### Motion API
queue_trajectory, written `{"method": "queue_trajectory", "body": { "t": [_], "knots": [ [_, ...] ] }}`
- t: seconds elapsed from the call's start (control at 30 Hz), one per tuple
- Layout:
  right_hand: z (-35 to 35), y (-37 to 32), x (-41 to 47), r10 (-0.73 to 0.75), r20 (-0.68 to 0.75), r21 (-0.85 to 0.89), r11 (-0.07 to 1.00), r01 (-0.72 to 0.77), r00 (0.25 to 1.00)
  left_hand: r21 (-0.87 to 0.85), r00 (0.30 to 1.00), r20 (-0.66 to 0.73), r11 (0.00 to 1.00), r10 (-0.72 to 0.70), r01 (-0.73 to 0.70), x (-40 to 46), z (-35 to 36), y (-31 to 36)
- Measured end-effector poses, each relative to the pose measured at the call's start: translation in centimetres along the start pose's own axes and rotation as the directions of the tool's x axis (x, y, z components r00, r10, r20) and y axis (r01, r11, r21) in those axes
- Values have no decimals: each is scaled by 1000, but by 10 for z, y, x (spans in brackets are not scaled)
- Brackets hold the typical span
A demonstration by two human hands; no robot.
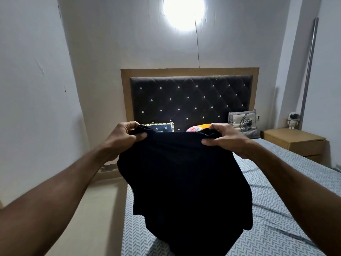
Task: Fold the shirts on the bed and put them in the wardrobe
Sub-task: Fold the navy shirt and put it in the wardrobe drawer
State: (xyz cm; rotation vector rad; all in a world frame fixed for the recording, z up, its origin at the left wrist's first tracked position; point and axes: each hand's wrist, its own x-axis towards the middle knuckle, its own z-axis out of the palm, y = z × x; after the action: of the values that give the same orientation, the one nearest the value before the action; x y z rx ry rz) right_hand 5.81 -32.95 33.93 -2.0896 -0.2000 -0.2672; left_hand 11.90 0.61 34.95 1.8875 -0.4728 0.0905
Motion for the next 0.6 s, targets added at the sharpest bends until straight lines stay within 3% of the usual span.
{"method": "queue_trajectory", "body": {
  "t": [0.1, 0.2, 0.33, 0.6],
  "knots": [
    [-2, -2, -6, -49, -26, 145, 988, 52, 998, 101, 993, 105, 994, -49, 39, -4, -15, 0],
    [-3, 3, -10, -123, -100, 177, 974, 139, 987, 168, 987, 145, 985, -74, 49, -9, -23, -1],
    [5, 8, -13, -179, -203, 73, 978, 197, 963, 232, 998, 61, 973, -2, -13, -13, -21, -6],
    [23, 7, -8, -212, -235, -35, 977, 210, 949, 189, 1000, 16, 982, 16, -18, -25, -16, -13]
  ]
}}
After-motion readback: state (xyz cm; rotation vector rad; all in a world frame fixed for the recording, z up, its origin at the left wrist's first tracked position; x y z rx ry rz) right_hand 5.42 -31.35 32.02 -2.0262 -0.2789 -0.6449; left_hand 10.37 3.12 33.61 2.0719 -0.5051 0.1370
